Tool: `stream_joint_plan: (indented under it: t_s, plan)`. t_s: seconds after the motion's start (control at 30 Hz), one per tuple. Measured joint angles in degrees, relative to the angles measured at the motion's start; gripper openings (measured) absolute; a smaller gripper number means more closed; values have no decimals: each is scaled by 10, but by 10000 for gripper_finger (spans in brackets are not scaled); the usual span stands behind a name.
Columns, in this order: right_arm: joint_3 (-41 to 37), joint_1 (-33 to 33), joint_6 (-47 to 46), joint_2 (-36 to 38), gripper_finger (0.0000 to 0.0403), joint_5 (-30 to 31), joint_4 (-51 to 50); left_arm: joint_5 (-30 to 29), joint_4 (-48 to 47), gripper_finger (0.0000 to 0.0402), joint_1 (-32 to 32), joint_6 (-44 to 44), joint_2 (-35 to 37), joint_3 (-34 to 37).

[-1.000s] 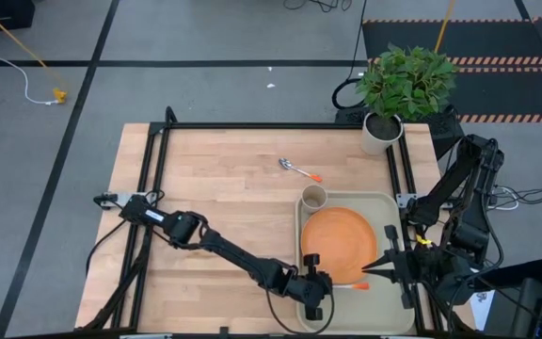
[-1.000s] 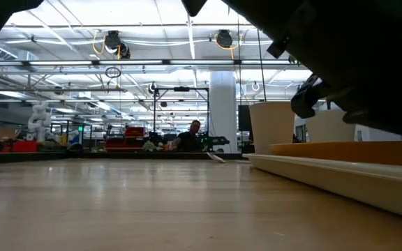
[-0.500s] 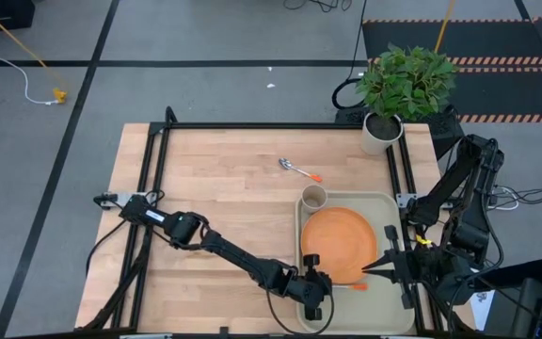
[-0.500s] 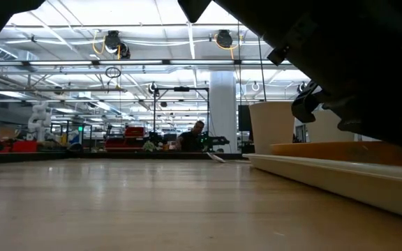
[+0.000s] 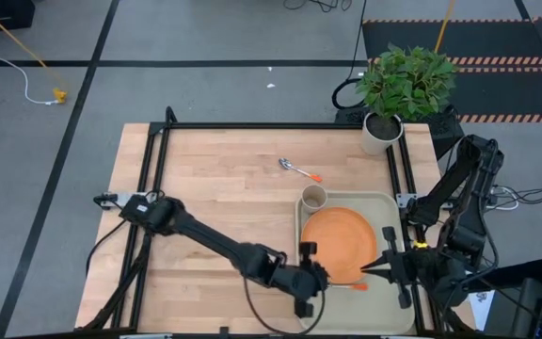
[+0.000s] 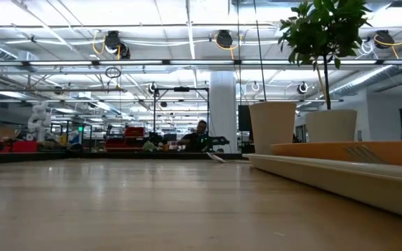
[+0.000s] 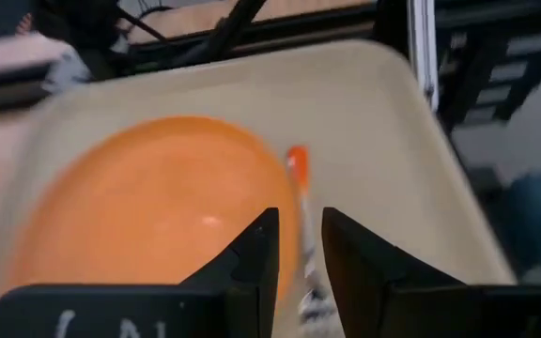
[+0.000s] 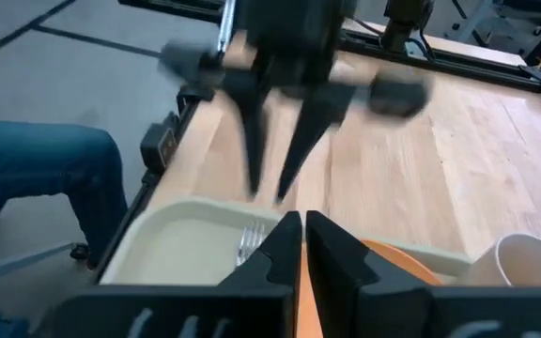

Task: Pick and place plate/cup/fork/spoon on tray
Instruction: Put the white orange spoon on the left side of the white orange fork

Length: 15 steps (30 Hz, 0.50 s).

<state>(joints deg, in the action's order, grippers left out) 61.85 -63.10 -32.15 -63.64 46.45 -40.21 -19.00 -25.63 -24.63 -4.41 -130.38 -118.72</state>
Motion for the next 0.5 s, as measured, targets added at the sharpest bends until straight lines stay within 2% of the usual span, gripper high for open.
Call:
stream_joint_plan:
  t_s: [0.17,0.5]
  plan:
    - [-12,9,16,0,11,1,1,-5,-100,88,28,101,66,0]
    - [-35,57,54,2,11,3,0,6,-240,88,156,157,112,5]
